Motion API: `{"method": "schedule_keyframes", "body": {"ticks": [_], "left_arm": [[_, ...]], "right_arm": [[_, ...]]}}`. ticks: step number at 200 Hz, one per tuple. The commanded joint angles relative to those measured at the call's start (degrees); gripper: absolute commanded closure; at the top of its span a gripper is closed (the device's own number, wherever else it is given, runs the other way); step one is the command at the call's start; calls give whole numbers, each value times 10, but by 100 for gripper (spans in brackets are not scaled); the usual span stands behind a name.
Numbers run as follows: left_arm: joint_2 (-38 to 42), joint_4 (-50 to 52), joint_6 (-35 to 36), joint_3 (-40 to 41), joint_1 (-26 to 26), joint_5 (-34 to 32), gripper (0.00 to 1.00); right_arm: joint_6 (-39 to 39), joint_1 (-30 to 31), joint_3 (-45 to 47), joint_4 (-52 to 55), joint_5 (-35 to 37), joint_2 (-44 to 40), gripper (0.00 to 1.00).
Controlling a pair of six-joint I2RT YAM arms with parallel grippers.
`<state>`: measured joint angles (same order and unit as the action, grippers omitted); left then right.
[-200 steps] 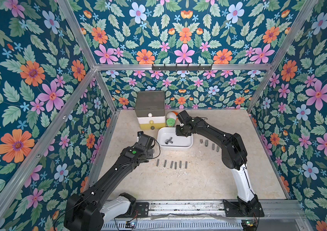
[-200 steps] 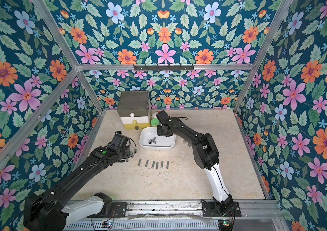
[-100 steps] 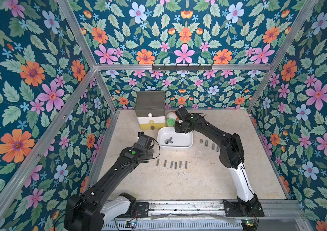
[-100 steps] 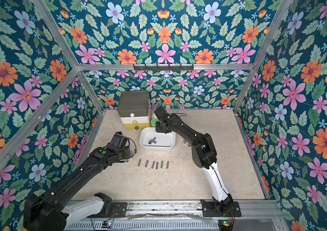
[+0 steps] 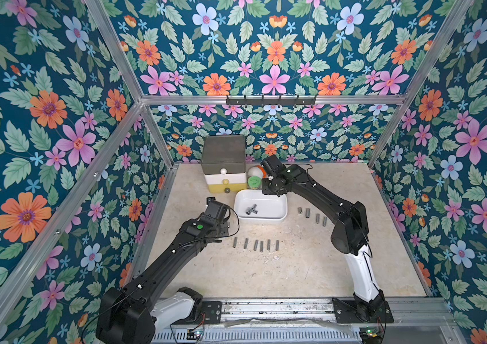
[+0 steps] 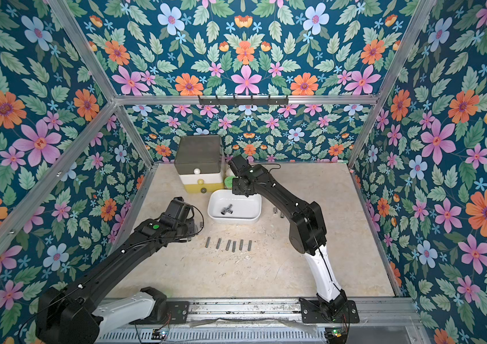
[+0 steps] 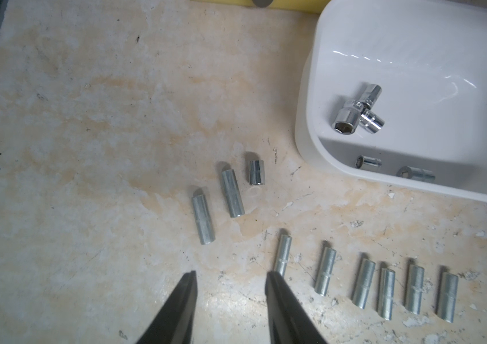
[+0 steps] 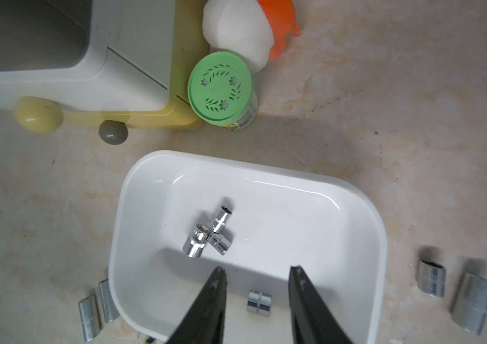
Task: Take out the socket from the storage box
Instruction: Adjust the storage box at the center of the board.
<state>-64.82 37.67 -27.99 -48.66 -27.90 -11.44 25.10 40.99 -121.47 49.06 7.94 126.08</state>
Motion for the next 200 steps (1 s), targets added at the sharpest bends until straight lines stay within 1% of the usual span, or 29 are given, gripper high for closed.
{"method": "schedule_keyframes", "body": {"ticks": [1,21,43,68,86,110,128,149,170,181,200], "left_arm": [[-12,-6,7,-3,0,5,55],[-23,-4,7,-3,0,5,56],[-25,-5,6,-3,1,2,56],[-31,-3,7,-3,0,0,56],[-33,-3,7,-4,0,1,56],[-34,-3,8,-4,0,2,56],[-32,-7,10,-3,0,13,56],[-29,-8,11,-4,1,14,56],[-25,-9,12,-3,0,18,56],[-24,-8,12,-2,1,19,56],[-20,-10,14,-1,0,21,56]], "right_arm": [[-15,-3,28,29,49,-11,55],[-7,-10,63,26,54,-21,54],[3,-12,117,1,64,-45,53],[12,-21,152,-6,67,-57,53],[15,-27,184,-33,52,-66,53],[22,-37,190,-29,40,-53,54],[26,-45,213,-56,32,-52,55],[29,-59,215,-63,-1,-32,60],[32,-63,219,-74,-3,-21,64],[32,-66,218,-77,-15,-13,70],[41,-74,224,-83,-34,-11,83]]}}
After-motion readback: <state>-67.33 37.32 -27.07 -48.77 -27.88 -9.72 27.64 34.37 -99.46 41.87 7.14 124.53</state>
